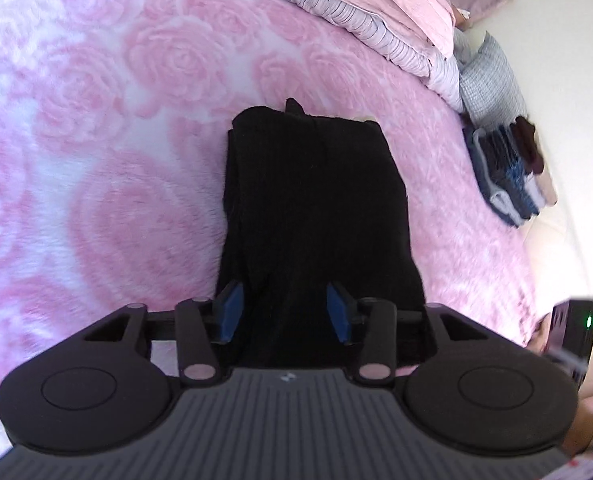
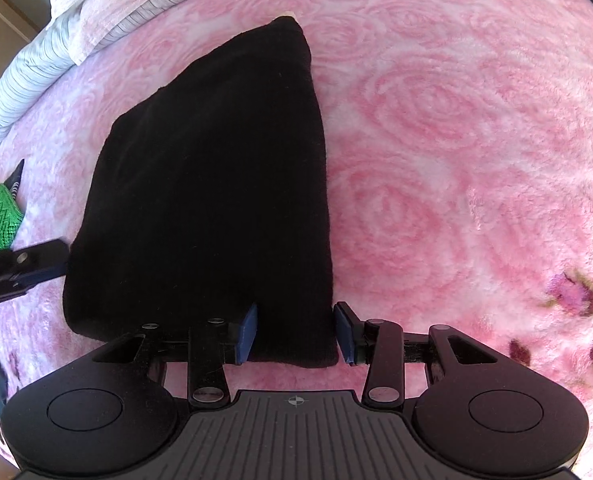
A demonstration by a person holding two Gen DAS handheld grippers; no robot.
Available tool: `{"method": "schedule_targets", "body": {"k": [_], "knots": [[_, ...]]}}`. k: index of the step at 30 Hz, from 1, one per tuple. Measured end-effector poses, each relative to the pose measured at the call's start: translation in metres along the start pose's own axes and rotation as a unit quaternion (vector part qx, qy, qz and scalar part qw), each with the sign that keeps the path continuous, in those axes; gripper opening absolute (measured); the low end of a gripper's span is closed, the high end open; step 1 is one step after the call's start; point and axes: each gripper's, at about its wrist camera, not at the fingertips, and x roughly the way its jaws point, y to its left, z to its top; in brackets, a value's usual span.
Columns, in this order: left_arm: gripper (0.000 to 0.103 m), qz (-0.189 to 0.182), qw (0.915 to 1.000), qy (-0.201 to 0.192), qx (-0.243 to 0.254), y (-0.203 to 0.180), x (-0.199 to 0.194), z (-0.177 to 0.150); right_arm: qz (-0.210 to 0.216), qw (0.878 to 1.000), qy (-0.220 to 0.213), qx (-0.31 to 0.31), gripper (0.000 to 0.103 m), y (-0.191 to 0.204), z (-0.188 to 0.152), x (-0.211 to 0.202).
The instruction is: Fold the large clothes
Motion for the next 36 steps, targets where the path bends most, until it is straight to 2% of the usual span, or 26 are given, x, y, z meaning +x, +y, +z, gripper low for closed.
{"method": "schedule_targets", "body": {"k": [1,2,3,5,8,11,14,18,21,25,32,34,36], "knots": [[0.027,-0.005,0.9999,0.003,-0.014,0.003,0.007,0.004,0.0,1.0,0.0,0.001,0.038,0.0,0.0,-0.001],[0.014,-0.006,0.9996,0.005,-0.026,0.006,0.01,0.007,0.001,1.0,0.0,0.002,0.038,0.0,0.001,-0.001],[0.007,-0.005,0.9994,0.003,-0.034,0.008,0.014,0.008,0.002,1.0,0.0,0.002,0.038,0.0,0.001,-0.001],[0.006,-0.002,0.9992,-0.012,-0.037,0.011,0.012,0.007,-0.002,1.0,0.003,-0.004,0.038,0.003,0.002,0.001],[0.009,0.045,0.9989,-0.011,0.008,0.013,0.018,0.002,-0.017,0.999,0.022,-0.019,0.039,0.009,0.007,0.01],[0.01,0.055,0.9985,-0.008,0.006,0.014,0.023,0.004,-0.042,0.997,0.055,-0.021,0.04,0.018,0.02,0.01],[0.017,0.101,0.9937,-0.001,0.048,-0.01,0.018,0.007,-0.063,0.994,0.077,-0.048,0.044,0.031,0.029,0.0],[0.018,0.157,0.9837,0.016,0.086,-0.047,0.003,0.008,-0.081,0.991,0.061,-0.086,0.057,0.046,0.036,-0.019],[0.026,0.178,0.9799,0.018,0.088,-0.066,-0.01,0.007,-0.08,0.991,0.053,-0.089,0.059,0.049,0.04,-0.028],[0.026,0.176,0.9809,0.018,0.081,-0.08,-0.021,0.003,-0.075,0.992,0.051,-0.089,0.059,0.051,0.042,-0.035],[0.026,0.179,0.9824,0.008,0.052,-0.085,-0.025,-0.005,-0.055,0.994,0.049,-0.086,0.06,0.042,0.042,-0.043],[0.028,0.175,0.9842,-0.002,0.029,-0.082,-0.029,-0.011,-0.044,0.995,0.047,-0.07,0.06,0.029,0.037,-0.048],[0.036,0.154,0.9877,-0.021,-0.01,-0.075,-0.035,-0.022,-0.039,0.997,0.054,-0.046,0.06,0.01,0.032,-0.05]]}}
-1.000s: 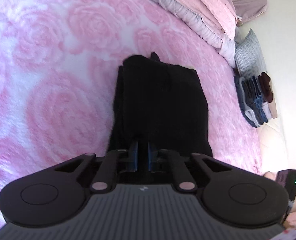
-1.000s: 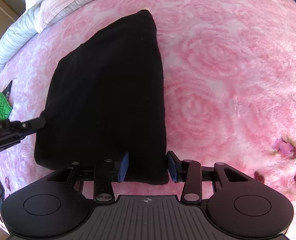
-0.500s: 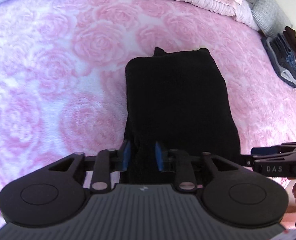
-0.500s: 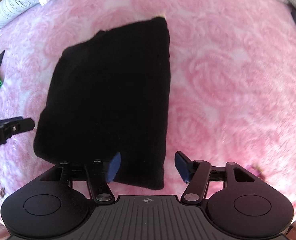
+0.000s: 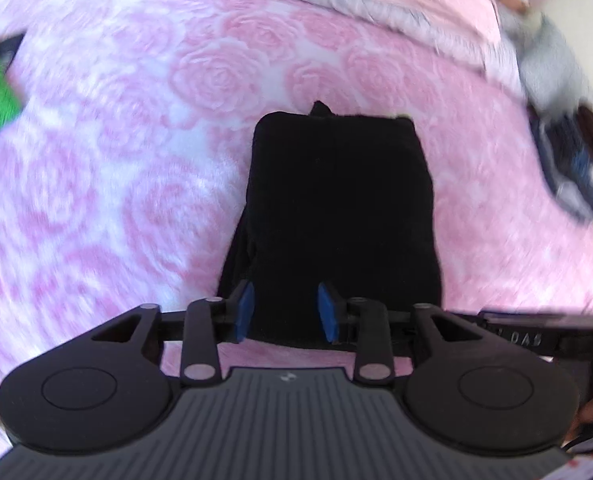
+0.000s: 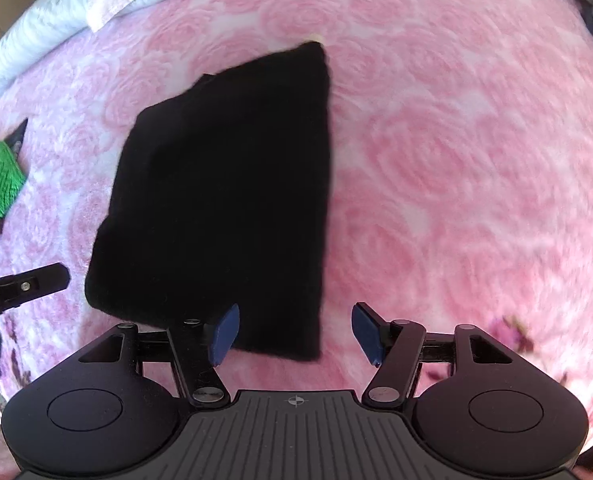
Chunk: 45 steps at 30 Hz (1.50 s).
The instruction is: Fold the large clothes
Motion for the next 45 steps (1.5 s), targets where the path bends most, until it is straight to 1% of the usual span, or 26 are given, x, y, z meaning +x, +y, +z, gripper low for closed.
{"method": "schedule_targets", "body": {"k": [2,4,6,7,8,12,14,15,16,17,18,20,22,24,26,28,30,31,32,34,36,37,39,41,43,45], "knots": [[0.042,-0.023,0.9987,-0.003,-0.046,0.01,0.0,-0.012,-0.001,0.999,0.014,0.031,0.06,-0.023,-0.008,0.003],[0.046,-0.046,0.9939,0.013,-0.099,0.02,0.007,-0.025,-0.007,0.998,0.029,0.059,0.06,-0.045,-0.015,0.007],[0.051,-0.079,0.9835,0.027,-0.161,0.03,0.021,-0.041,-0.015,0.995,0.042,0.087,0.06,-0.066,-0.018,0.011],[0.053,-0.084,0.9775,0.026,-0.192,0.034,0.028,-0.049,-0.017,0.994,0.045,0.097,0.06,-0.074,-0.019,0.012],[0.058,-0.093,0.9712,0.019,-0.219,0.038,0.036,-0.057,-0.019,0.993,0.046,0.106,0.06,-0.081,-0.019,0.013],[0.058,-0.093,0.9536,-0.037,-0.284,0.046,0.069,-0.072,-0.022,0.992,0.046,0.112,0.06,-0.097,-0.014,0.017],[0.056,-0.099,0.9399,-0.072,-0.319,0.05,0.08,-0.075,-0.023,0.993,0.044,0.102,0.06,-0.099,-0.01,0.02],[0.048,-0.102,0.9324,-0.088,-0.336,0.053,0.084,-0.075,-0.024,0.994,0.044,0.097,0.06,-0.1,-0.008,0.022],[0.043,-0.102,0.9277,-0.098,-0.345,0.056,0.087,-0.076,-0.024,0.994,0.044,0.093,0.06,-0.1,-0.006,0.023],[0.03,-0.104,0.9264,-0.106,-0.346,0.057,0.088,-0.075,-0.024,0.995,0.044,0.088,0.06,-0.1,-0.002,0.025],[0.023,-0.099,0.9314,-0.107,-0.334,0.056,0.088,-0.071,-0.023,0.995,0.044,0.081,0.06,-0.099,0.002,0.026],[0.016,-0.088,0.9453,-0.109,-0.295,0.053,0.081,-0.059,-0.014,0.997,0.038,0.065,0.06,-0.101,0.01,0.026],[0.014,-0.075,0.9574,-0.11,-0.257,0.054,0.068,-0.04,0.001,0.999,0.032,0.042,0.06,-0.102,0.023,0.025],[0.011,-0.056,0.9644,-0.133,-0.221,0.06,0.051,-0.018,0.017,0.999,0.027,0.018,0.06,-0.1,0.037,0.027],[0.009,-0.016,0.9725,-0.158,-0.17,0.071,0.033,0.013,0.048,0.998,0.024,-0.014,0.06,-0.097,0.057,0.03],[0.009,0.025,0.9793,-0.164,-0.115,0.084,0.028,0.044,0.085,0.995,0.014,-0.05,0.06,-0.089,0.077,0.034],[0.009,0.048,0.9838,-0.155,-0.075,0.096,0.037,0.069,0.126,0.988,-0.006,-0.086,0.06,-0.078,0.103,0.038],[0.01,0.061,0.9863,-0.14,-0.062,0.101,0.048,0.081,0.146,0.984,-0.018,-0.101,0.06,-0.072,0.116,0.039],[0.01,0.069,0.9883,-0.122,-0.061,0.105,0.062,0.086,0.172,0.978,-0.032,-0.113,0.06,-0.067,0.13,0.041],[0.018,0.064,0.9914,-0.091,-0.069,0.112,0.079,0.091,0.225,0.965,-0.049,-0.129,0.064,-0.056,0.159,0.05],[0.025,0.062,0.9902,-0.094,-0.083,0.115,0.077,0.075,0.27,0.953,-0.034,-0.129,0.079,-0.046,0.189,0.07],[0.028,0.054,0.9884,-0.101,-0.099,0.118,0.072,0.066,0.293,0.947,-0.019,-0.129,0.08,-0.042,0.202,0.083],[0.04,0.028,0.9828,-0.11,-0.146,0.125,0.063,0.049,0.33,0.935,0.028,-0.128,0.08,-0.034,0.219,0.117],[0.049,0.006,0.9742,-0.113,-0.195,0.133,0.056,0.038,0.343,0.928,0.068,-0.133,0.08,-0.026,0.23,0.145],[0.053,-0.016,0.9639,-0.109,-0.242,0.139,0.055,0.021,0.356,0.916,0.109,-0.149,0.08,-0.02,0.235,0.166],[0.056,-0.034,0.9533,-0.104,-0.282,0.144,0.058,0.007,0.377,0.903,0.134,-0.159,0.081,-0.014,0.242,0.184]]}}
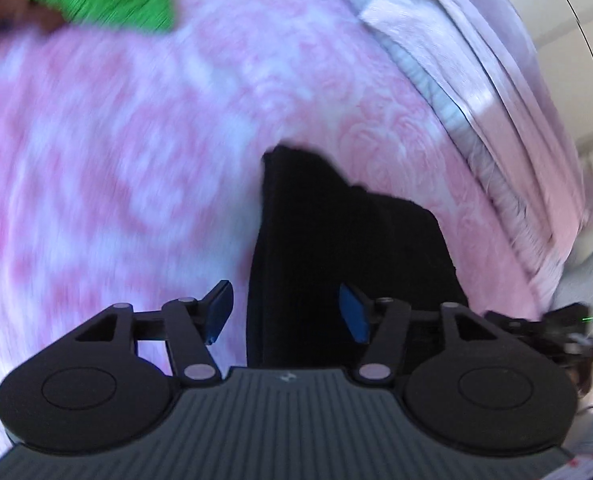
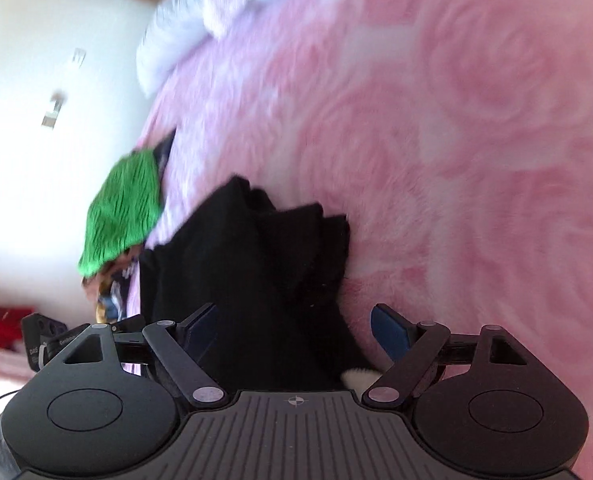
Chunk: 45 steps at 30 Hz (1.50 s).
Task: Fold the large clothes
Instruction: 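Grasp the folded black top with both grippers and lift it, then carry the black top with both grippers toward the clothes stack by the pillow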
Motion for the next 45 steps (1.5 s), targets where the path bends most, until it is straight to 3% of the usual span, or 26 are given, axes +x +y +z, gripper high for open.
{"method": "schedule_targets", "body": {"k": [3,7,8,10,11,12,15,20,25,30,36,41,45], "knots": [[0.056,-0.023,0.9989,0.01,-0.039,0.012,0.007,-0.008,0.044,0.999,0.02,0.01,0.082,-0.006,0.013,0.01],[0.055,-0.057,0.9968,0.003,-0.055,0.016,0.024,-0.006,0.028,0.997,0.048,-0.047,0.079,0.011,0.02,0.03],[0.055,-0.063,0.9963,0.002,-0.059,0.016,0.028,-0.004,0.022,0.997,0.047,-0.057,0.073,0.015,0.019,0.035],[0.051,-0.073,0.9955,0.001,-0.061,0.015,0.035,-0.002,0.013,0.998,0.036,-0.048,0.041,0.015,0.014,0.041],[0.041,-0.071,0.996,0.001,-0.055,0.013,0.038,-0.001,0.016,0.999,0.033,-0.032,0.021,0.014,0.01,0.045],[0.032,-0.071,0.9964,0.003,-0.046,0.011,0.041,-0.001,0.018,0.999,0.023,-0.024,0.018,0.016,0.003,0.045],[0.017,-0.063,0.9976,-0.003,-0.028,0.001,0.042,-0.002,0.008,0.999,-0.031,-0.014,0.015,0.026,-0.019,0.029],[0.014,-0.04,0.9983,-0.016,0.038,-0.032,0.017,-0.005,-0.01,0.993,-0.118,0.006,0.014,0.062,-0.077,-0.025],[0.013,-0.069,0.9905,0.006,0.119,-0.087,-0.021,-0.018,-0.04,0.974,-0.214,0.057,0.014,0.106,-0.161,-0.1],[0.013,-0.112,0.9728,0.059,0.194,-0.147,-0.057,-0.046,-0.077,0.944,-0.293,0.128,0.014,0.153,-0.259,-0.173],[0.013,-0.155,0.9398,0.126,0.277,-0.215,-0.101,-0.094,-0.105,0.901,-0.374,0.194,0.015,0.199,-0.351,-0.242],[0.013,-0.185,0.9115,0.154,0.333,-0.277,-0.119,-0.132,-0.116,0.869,-0.43,0.217,0.015,0.206,-0.392,-0.307],[0.013,-0.212,0.8938,0.162,0.361,-0.335,-0.11,-0.165,-0.128,0.854,-0.455,0.219,0.014,0.184,-0.402,-0.366]]}}
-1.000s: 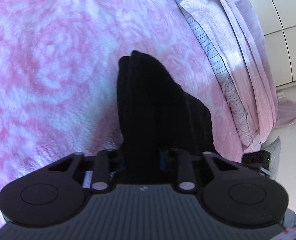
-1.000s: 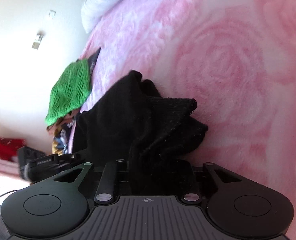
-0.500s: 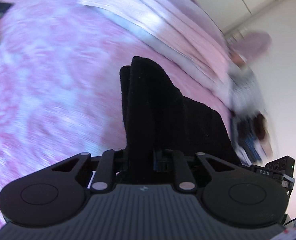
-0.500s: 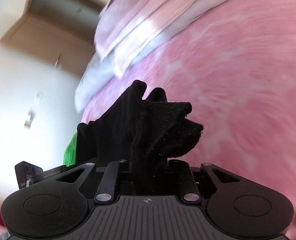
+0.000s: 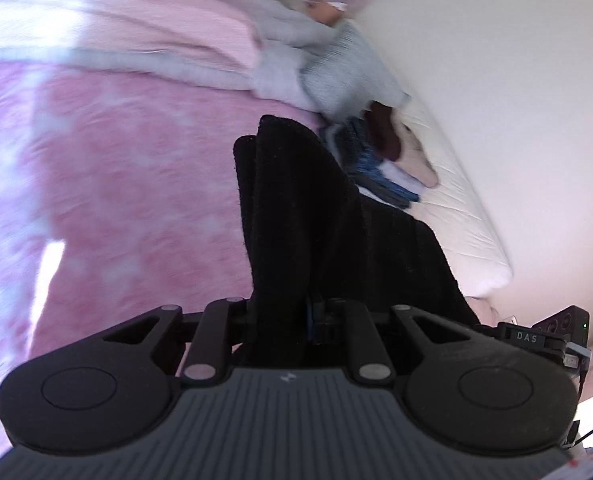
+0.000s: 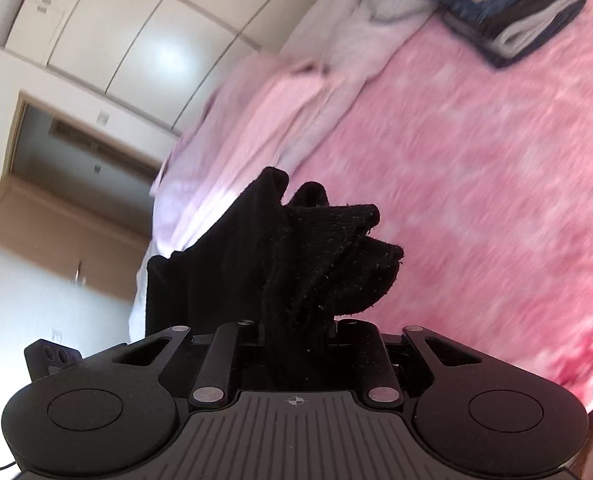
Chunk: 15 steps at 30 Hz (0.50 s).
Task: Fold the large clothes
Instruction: 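Carry the black top with both grippers toward the clothes stack by the pillow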
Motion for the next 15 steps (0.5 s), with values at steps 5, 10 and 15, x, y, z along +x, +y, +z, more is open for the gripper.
{"method": "schedule_targets", "body": {"k": [5,10,15], "knots": [[0.013,-0.012,0.9998,-0.003,0.016,-0.069,0.08,0.033,0.003,1.0,0.0,-0.014,0.015,-0.053,0.107,-0.023],[0.013,-0.006,0.9997,-0.022,0.005,-0.159,0.179,0.077,-0.005,0.999,0.012,-0.042,0.014,-0.103,0.247,-0.059],[0.013,-0.03,0.9986,-0.043,0.008,-0.255,0.284,0.138,-0.015,0.997,-0.01,-0.069,0.015,-0.144,0.385,-0.08]]}}
